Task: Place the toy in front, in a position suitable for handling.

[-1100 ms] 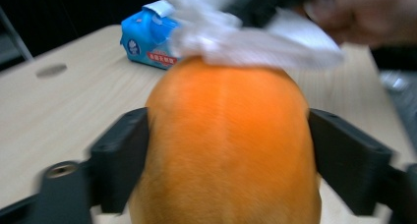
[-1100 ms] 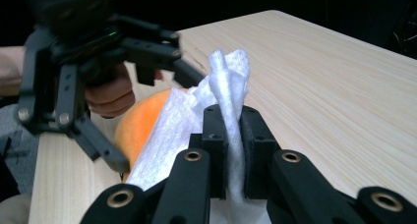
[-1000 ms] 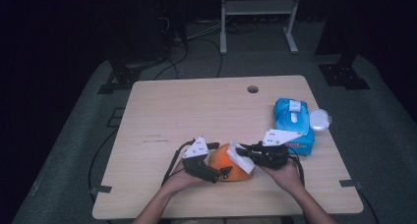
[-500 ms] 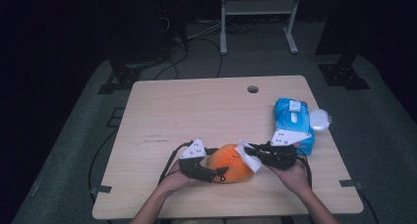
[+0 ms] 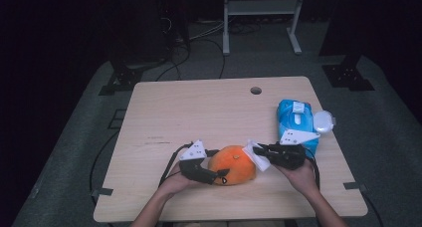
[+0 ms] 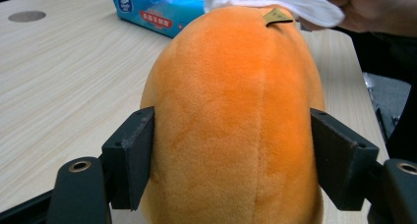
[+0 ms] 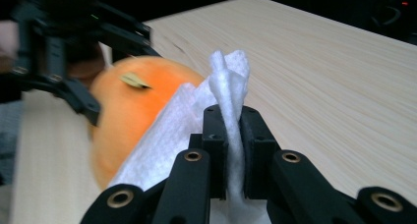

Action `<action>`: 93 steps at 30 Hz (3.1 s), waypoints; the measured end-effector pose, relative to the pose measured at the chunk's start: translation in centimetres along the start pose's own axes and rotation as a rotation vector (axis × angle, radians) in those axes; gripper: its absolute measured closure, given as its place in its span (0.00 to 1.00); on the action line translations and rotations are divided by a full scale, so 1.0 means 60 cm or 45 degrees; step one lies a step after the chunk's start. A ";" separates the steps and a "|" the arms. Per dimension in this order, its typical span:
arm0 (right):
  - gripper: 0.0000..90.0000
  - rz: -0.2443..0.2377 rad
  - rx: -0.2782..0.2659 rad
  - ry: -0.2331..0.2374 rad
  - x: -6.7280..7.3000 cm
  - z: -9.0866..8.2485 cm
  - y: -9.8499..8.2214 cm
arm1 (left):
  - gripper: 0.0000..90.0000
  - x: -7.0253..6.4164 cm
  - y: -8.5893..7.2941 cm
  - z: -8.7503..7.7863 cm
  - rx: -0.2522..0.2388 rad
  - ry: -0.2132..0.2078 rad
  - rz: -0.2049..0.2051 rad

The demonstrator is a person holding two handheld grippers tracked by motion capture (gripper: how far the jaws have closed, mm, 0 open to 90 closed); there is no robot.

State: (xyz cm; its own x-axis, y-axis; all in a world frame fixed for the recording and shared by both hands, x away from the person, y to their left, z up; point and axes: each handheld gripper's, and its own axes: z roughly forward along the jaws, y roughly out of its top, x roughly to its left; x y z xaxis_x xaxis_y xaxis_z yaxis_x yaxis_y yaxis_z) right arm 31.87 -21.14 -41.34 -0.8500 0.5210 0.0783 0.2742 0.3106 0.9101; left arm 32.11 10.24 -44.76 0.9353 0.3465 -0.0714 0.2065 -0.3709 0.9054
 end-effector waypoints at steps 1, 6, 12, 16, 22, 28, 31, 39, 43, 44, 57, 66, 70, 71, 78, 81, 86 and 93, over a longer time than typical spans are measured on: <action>0.91 -0.015 -0.003 0.010 0.005 0.003 0.003 | 0.28 -0.001 0.001 0.001 -0.001 0.004 0.000; 0.91 -0.078 -0.045 0.078 0.040 0.019 0.022 | 0.28 -0.012 0.008 0.008 0.008 0.015 0.048; 0.91 -0.089 -0.041 0.091 0.039 0.020 0.025 | 0.24 -0.015 0.012 0.008 0.007 0.016 0.059; 0.91 -0.031 -0.026 0.055 0.014 0.014 0.011 | 0.12 -0.005 0.013 0.004 -0.011 0.040 -0.016; 0.91 -0.041 -0.032 0.054 0.017 0.008 0.023 | 0.29 -0.002 0.011 0.005 0.005 0.022 -0.041; 0.91 -0.140 -0.035 0.112 0.056 0.028 0.047 | 0.33 -0.035 0.027 0.014 0.014 0.058 0.101; 0.91 -0.148 -0.020 0.096 0.047 0.026 0.046 | 0.29 -0.030 0.023 0.010 0.010 0.038 0.078; 0.91 -0.123 -0.002 0.051 0.032 0.011 0.033 | 0.30 -0.029 0.027 0.015 0.004 0.051 0.021; 0.91 -0.182 -0.002 0.130 0.067 0.030 0.046 | 0.31 -0.046 0.034 0.020 0.015 0.067 0.072; 0.91 -0.220 0.010 0.146 0.080 0.039 0.049 | 0.31 -0.050 0.034 0.021 0.022 0.068 0.085; 0.91 -0.127 0.008 0.061 0.032 0.011 0.034 | 0.17 -0.032 0.021 0.026 -0.032 0.011 -0.051; 0.91 -0.251 0.058 0.128 0.091 0.037 0.055 | 0.34 -0.061 0.036 0.026 0.010 0.064 0.134; 0.91 -0.263 0.074 0.105 0.092 0.041 0.056 | 0.36 -0.060 0.032 0.023 0.021 0.057 0.148; 0.91 -0.238 0.065 0.094 0.082 0.036 0.056 | 0.36 -0.058 0.030 0.022 0.025 0.053 0.144; 0.91 -0.098 0.043 0.013 0.020 -0.007 0.027 | 0.36 -0.030 0.010 0.013 0.046 0.025 0.019; 0.91 -0.069 0.050 -0.005 0.006 -0.016 0.017 | 0.35 -0.025 0.007 0.010 0.049 0.015 -0.001; 0.91 -0.055 0.043 0.022 0.011 -0.007 0.014 | 0.20 -0.019 0.012 0.009 0.031 0.007 -0.064; 0.91 -0.122 0.056 0.142 0.058 0.023 0.024 | 0.03 -0.018 0.012 0.022 0.063 -0.047 -0.144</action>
State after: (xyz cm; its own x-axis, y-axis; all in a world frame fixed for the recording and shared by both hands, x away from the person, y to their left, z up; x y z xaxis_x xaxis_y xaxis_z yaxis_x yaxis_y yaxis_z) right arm 29.95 -17.75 -40.30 -0.9173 0.3963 0.0389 0.2068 0.3905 0.8971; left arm 31.64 8.50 -44.58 0.9150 0.3567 -0.1884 0.3245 -0.3736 0.8690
